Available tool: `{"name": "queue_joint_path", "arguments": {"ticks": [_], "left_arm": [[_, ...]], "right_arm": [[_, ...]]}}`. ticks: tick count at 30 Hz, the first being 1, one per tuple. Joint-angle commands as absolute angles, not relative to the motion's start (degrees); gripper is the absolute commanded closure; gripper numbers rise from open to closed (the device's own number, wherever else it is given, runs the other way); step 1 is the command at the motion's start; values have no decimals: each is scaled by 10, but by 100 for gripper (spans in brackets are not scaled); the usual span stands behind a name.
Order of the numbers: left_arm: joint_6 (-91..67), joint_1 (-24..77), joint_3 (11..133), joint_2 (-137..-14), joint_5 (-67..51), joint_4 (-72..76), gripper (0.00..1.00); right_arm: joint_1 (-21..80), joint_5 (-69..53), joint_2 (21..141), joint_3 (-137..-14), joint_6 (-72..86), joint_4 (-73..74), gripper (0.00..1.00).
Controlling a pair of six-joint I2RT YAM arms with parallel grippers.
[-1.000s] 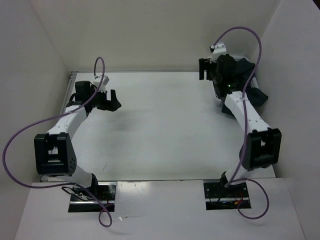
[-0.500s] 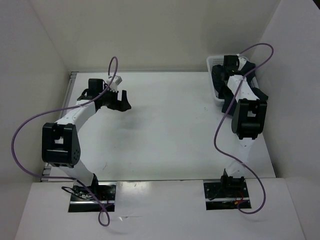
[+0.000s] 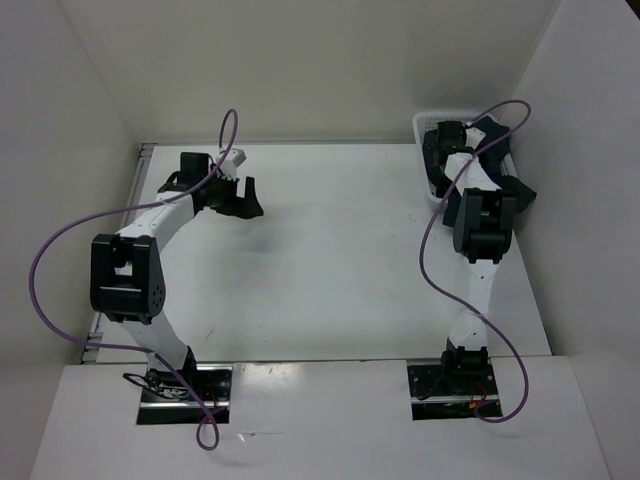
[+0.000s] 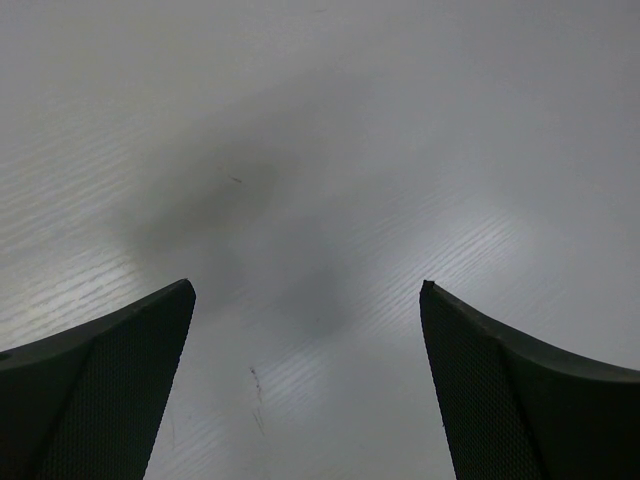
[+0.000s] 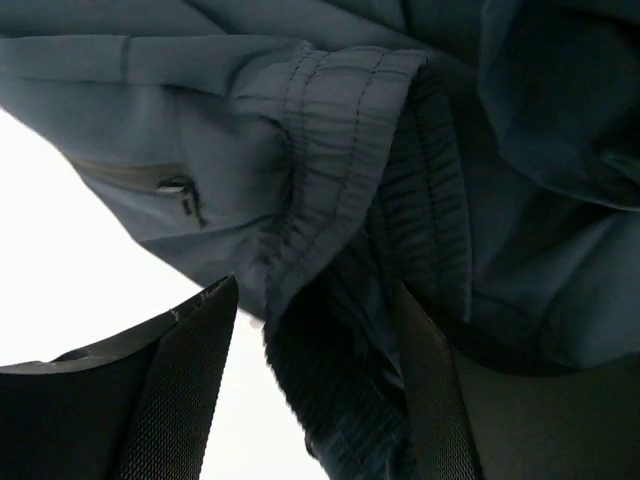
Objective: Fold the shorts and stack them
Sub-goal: Grab the shorts from the pile, then move the shorts to the center of the board
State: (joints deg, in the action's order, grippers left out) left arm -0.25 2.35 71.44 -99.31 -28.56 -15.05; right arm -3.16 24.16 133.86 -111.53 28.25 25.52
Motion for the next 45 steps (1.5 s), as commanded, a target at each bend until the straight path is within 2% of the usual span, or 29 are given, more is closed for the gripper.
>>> {"name": "queue_joint_path", "arguments": {"ticks": [1,3,4,6,7,15,22,25,26,29,33,35,38,39,45], "left_arm": [[0,25,748,-1006,-309,-162,0],[0,25,756,-1012,-315,-162,0],[0,25,756,-1012,-315,-162,0],[0,25,769,-1017,-320,-168,0],[0,25,769,-1017,-320,-168,0],[0,25,780,-1011,-337,-163,0],[0,25,792,-977,-313,-146,0],[0,25,792,-947,-313,-134,0],[0,25,792,-932,-313,-129,0],[0,31,797,-897,-293,-119,0],[0,36,788,-846,-286,-99,0],[0,36,766,-814,-291,-86,0],[0,36,747,-768,-296,-86,0],[0,36,736,-746,-301,-91,0],[0,36,686,-677,-273,-98,0]], "right_arm": [[-39,229,1355,-1134,300,255,31],[-40,205,1361,-1134,300,255,46],[-40,199,1361,-1134,300,255,70],[-40,193,1361,-1154,272,255,97],[-40,199,1361,-1164,265,255,100],[-19,254,1294,-1221,160,214,100],[16,345,1173,-1150,141,183,100],[37,335,1083,-1095,121,151,100],[48,327,1019,-1070,101,123,100],[104,322,885,-949,-2,-39,100],[118,300,803,-980,-19,-49,100],[118,272,777,-996,-53,-64,100],[123,136,727,-1024,-69,-83,100],[123,53,721,-1037,-60,-71,100],[123,-187,767,-1154,91,-17,100]]}}
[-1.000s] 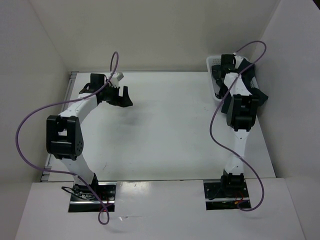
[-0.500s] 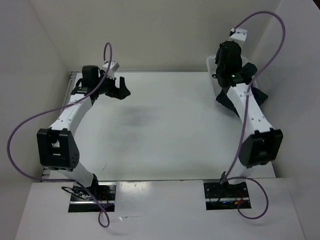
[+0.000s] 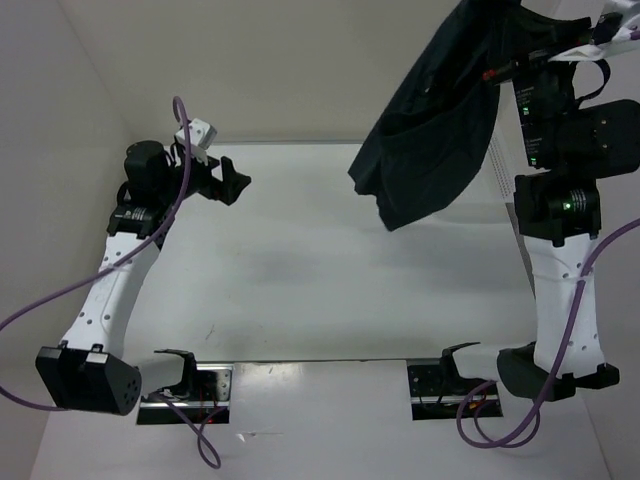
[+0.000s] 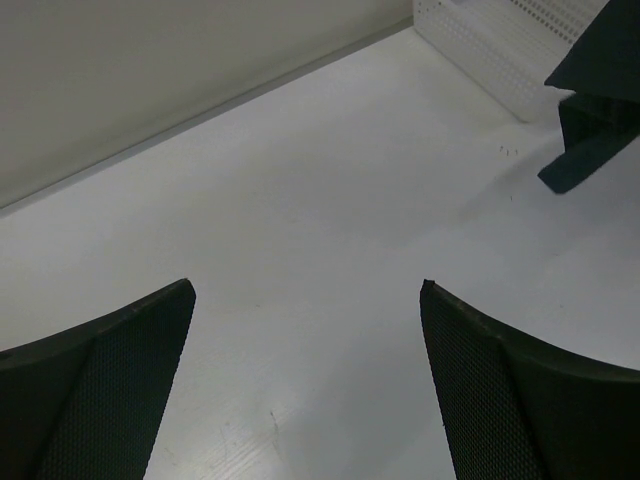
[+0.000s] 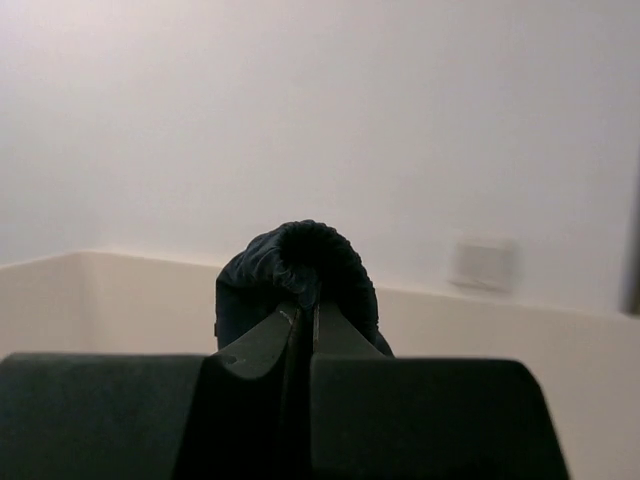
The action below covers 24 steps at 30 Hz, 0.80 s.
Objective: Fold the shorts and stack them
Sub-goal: Move the shorts to the center of the board
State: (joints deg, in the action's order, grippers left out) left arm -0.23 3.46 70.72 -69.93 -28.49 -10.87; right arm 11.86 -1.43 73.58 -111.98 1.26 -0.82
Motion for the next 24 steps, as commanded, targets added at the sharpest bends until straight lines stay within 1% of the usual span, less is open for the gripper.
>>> {"name": "queue_joint_path", "arguments": {"ticks": [1,2,6,8,9,10,12,14,15,16,17,19,20,22,24], "left_arm": [[0,36,681,-677,-273,-98,0],[0,28,673,-670,-273,-98,0],[0,4,653,-664,-253,-92,0],[0,-14,646,-664,-247,-92,0],[0,-21,646,-670,-247,-92,0],[0,-27,641,-670,-242,-92,0],[0,-43,641,-685,-242,-92,0],[0,-49,641,-692,-242,-87,0],[0,-49,635,-699,-236,-87,0],[0,-49,635,-707,-236,-87,0],[0,-49,629,-713,-236,-87,0],[0,-49,622,-735,-236,-87,0],[0,-49,622,-745,-242,-102,0],[0,-49,628,-773,-262,-120,0],[0,-36,634,-786,-267,-159,0]], "right_arm": [[123,-241,788,-1159,119,-26,100],[123,-257,801,-1170,177,-45,100],[153,-262,897,-1209,257,-51,100],[178,-243,931,-1236,263,-38,100],[208,-231,946,-1244,271,-18,100],[217,-212,982,-1262,289,-4,100],[217,-217,1018,-1267,376,17,100],[217,-196,1061,-1267,397,31,99],[217,-184,1071,-1260,397,44,89],[217,-170,1084,-1253,392,54,70],[217,-147,1116,-1253,384,68,37],[210,-132,1161,-1287,357,125,22],[203,-99,1208,-1302,335,147,15],[203,-35,1247,-1356,245,217,14],[203,-18,1252,-1334,186,227,14]]}}
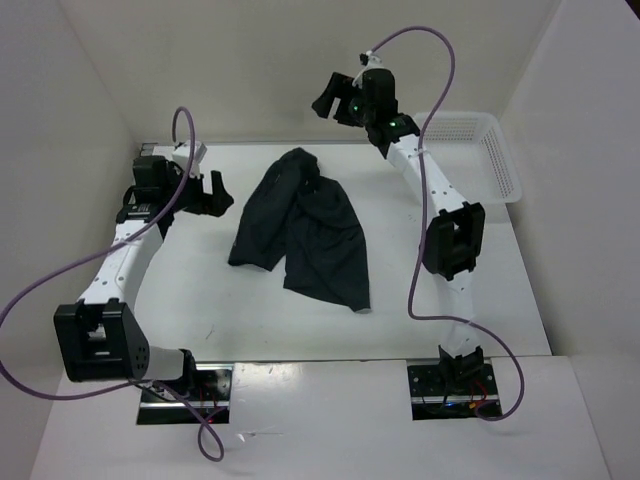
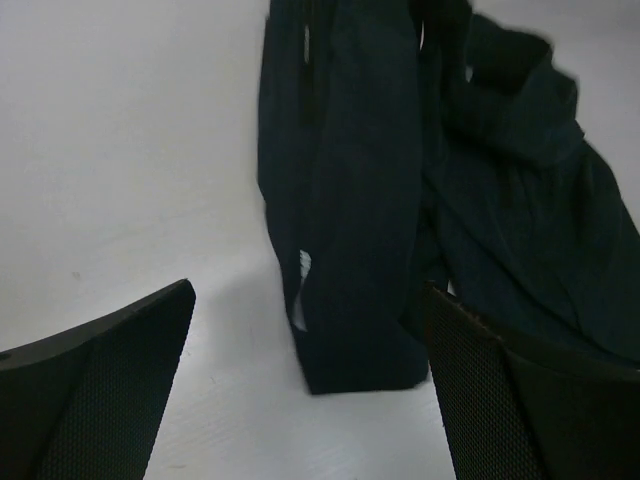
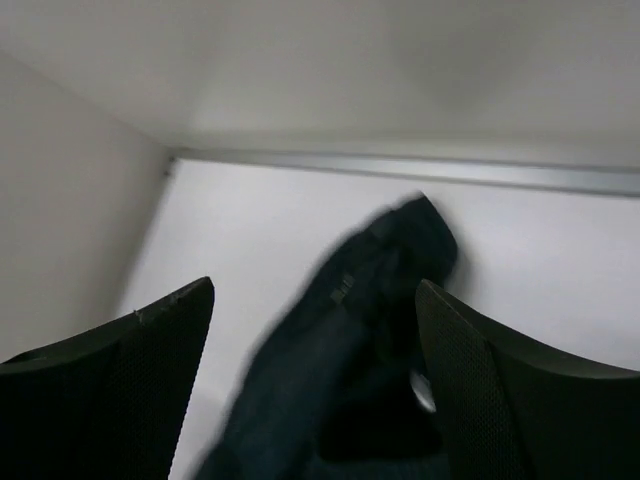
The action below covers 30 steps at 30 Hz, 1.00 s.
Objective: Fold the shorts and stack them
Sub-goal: Move the shorts to the center of the board
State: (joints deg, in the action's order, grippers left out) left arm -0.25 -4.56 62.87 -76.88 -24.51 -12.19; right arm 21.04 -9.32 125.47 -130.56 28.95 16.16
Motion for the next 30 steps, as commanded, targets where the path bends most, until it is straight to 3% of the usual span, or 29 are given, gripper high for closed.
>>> {"name": "queue_joint_path", "arguments": {"ticks": [1,9,17,25,28,30], "left_arm": [[0,-26,634,-794,-252,-172,0],[0,39,554,-819,-171,-180,0],[0,44,532,-881,-60,-107,0],[0,63,493,-906,-41,-58,0],[0,69,484,-918,-34,-28,0],[0,69,484,-923,-59,-18,0]], "right_arm": [[203,-26,1241,-1312,157,221,14],[255,-93,1171,-1064,-15,224,14],[281,-60,1248,-1084,-25,189,14],[294,-56,1280,-1089,-68,178,14],[294,-51,1291,-1089,-68,167,18],[294,-51,1298,-1097,-74,167,26]]}}
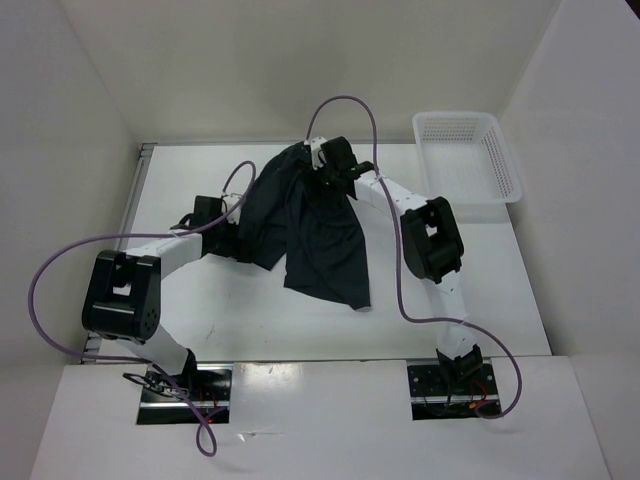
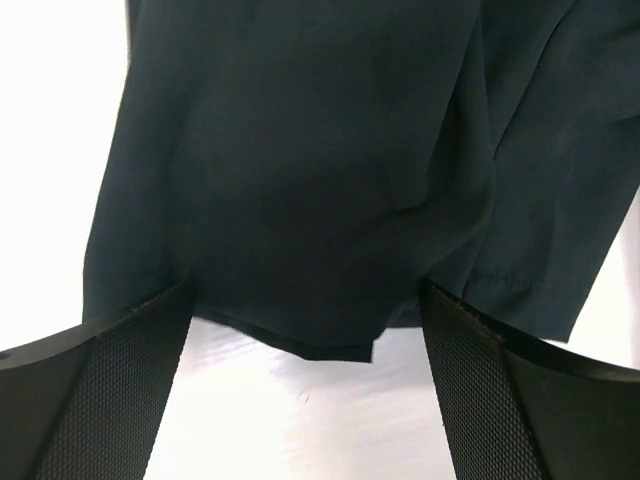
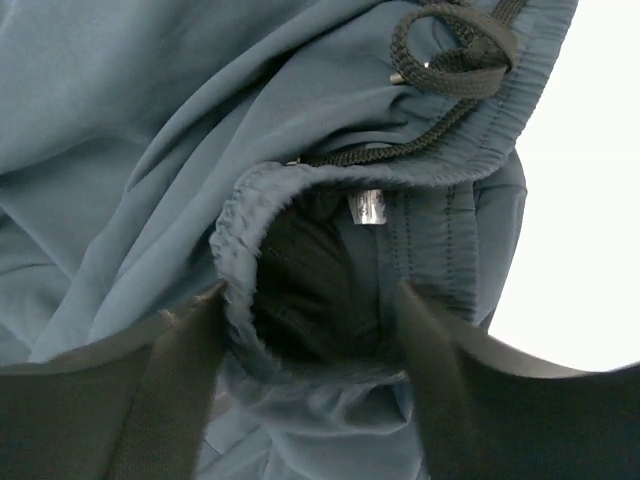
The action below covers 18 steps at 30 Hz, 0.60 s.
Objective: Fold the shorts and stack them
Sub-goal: Move the shorts to the center of the board
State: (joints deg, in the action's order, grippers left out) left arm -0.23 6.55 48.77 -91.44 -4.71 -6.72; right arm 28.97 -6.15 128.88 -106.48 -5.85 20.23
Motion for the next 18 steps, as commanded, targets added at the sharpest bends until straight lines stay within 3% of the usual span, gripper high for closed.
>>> {"name": "queue_joint_path", "arguments": {"ticks": [1,2,5,6,7,10,18], "left_arm": [[0,75,484,-923,-59,-11,0],[0,75,489,-930,-59,-3,9],[0,85,497,-944,-68,-10,30],[0,85,502,-949,-76,-17,40],[0,91,502,-949,-76,-17,72],[0,91,507,-954,-71,-11,97],[0,49,608,-1011,38,53,100]], "right_arm": [[294,-51,1306,-1102,-74,167,31],[294,-51,1312,-1111,-74,167,49],[294,-51,1312,-1119,-79,167,81],[294,-51,1312,-1124,-79,167,98],[294,-51,1307,-1124,-87,174,100],[294,-69,1272,-1102,-105,196,100],[188,-262,1101,-1004,-185,328,100]]}}
